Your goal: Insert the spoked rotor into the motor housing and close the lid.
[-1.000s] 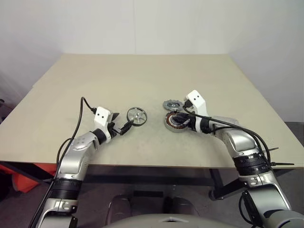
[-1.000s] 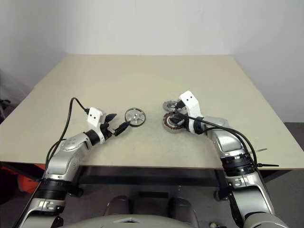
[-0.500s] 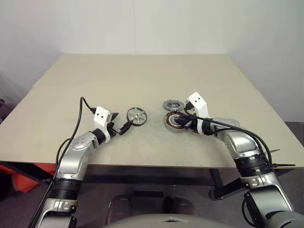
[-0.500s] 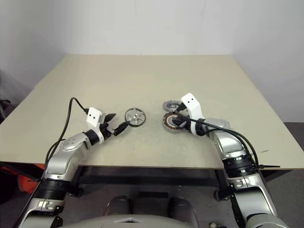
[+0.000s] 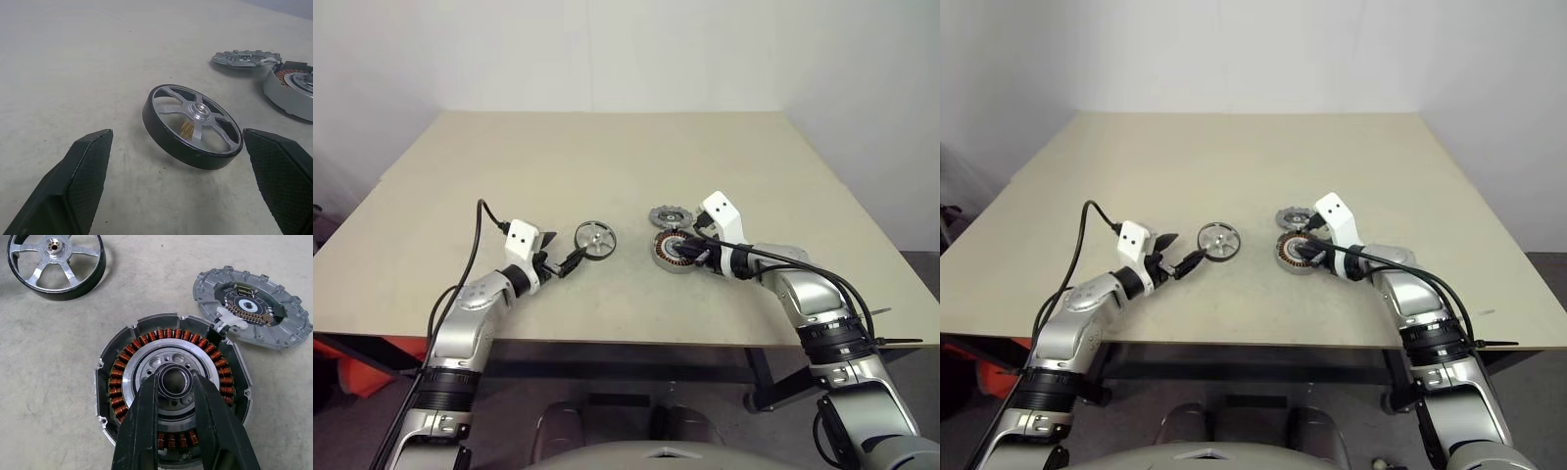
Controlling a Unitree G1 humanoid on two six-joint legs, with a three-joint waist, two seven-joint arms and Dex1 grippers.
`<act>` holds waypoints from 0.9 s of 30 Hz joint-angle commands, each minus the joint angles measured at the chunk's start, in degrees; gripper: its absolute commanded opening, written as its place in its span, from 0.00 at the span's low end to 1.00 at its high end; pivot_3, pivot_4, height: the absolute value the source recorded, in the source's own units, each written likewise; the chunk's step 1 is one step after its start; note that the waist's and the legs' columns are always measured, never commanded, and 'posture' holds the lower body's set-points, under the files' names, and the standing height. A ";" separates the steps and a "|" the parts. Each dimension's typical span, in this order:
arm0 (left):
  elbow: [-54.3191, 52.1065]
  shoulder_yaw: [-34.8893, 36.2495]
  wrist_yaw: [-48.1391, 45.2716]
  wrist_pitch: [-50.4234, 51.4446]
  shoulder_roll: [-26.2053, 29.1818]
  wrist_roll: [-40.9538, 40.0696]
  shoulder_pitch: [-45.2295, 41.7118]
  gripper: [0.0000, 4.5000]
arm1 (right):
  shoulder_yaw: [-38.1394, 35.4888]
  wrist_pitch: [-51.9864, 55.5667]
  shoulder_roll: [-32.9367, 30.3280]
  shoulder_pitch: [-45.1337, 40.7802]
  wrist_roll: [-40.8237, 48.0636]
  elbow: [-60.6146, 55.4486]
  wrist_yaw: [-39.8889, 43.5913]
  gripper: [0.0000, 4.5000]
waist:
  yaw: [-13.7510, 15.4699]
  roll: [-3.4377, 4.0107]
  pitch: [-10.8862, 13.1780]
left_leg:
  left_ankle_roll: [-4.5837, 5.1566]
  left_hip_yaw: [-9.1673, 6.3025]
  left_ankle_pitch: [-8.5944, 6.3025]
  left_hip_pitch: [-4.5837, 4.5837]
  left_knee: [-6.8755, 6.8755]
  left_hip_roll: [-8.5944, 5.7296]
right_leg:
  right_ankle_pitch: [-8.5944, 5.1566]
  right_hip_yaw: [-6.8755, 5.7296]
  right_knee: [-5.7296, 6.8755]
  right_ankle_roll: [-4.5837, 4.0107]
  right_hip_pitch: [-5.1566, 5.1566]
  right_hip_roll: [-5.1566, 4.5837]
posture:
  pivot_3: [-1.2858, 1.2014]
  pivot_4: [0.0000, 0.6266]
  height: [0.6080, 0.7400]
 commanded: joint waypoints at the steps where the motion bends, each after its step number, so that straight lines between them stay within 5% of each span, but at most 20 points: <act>1: -1.74 0.78 0.18 -1.23 0.49 0.16 -0.75 1.00 | -0.15 -0.69 -0.19 -1.22 0.18 -0.90 0.56 0.25 | 0.01 0.00 0.00 | 0.00 0.00 0.00 0.00 0.00 0.00 | 0.00 0.00 0.00 0.00 0.00 0.00 | 0.52 0.00 1.00; 11: -1.62 0.77 0.22 -1.35 0.40 0.15 -0.59 1.00 | -0.43 -0.11 -0.32 -1.67 0.13 -1.19 0.65 0.25 | 0.00 0.00 0.00 | 0.00 0.00 0.00 0.00 0.00 0.00 | 0.00 0.00 0.00 0.00 0.00 0.00 | 0.52 0.00 1.00; 14: -1.64 0.74 0.19 -1.39 0.37 0.13 -0.55 1.00 | -0.12 -0.33 -0.58 -1.61 -0.14 -1.00 0.99 0.40 | 0.00 0.00 0.00 | 0.00 0.00 0.00 0.00 0.00 0.00 | 0.00 0.00 0.00 0.00 0.00 0.00 | 0.52 0.00 1.00; 22: -1.73 0.66 0.24 -1.41 0.38 0.14 -0.43 1.00 | -0.81 -2.17 -0.08 -1.90 -0.80 -1.16 -0.10 0.99 | -0.01 0.00 0.00 | 0.00 0.00 0.00 0.00 0.00 0.00 | 0.00 -0.01 0.00 0.00 0.00 0.00 | 0.52 0.00 1.00; 27: -1.67 0.58 0.25 -1.37 0.35 0.18 -0.51 1.00 | -1.69 -1.88 0.19 -2.58 0.13 -1.35 -0.07 0.99 | -0.04 0.00 0.00 | 0.00 0.00 0.00 0.00 0.00 0.00 | 0.00 -0.01 0.00 0.00 0.00 0.00 | 0.52 0.00 1.00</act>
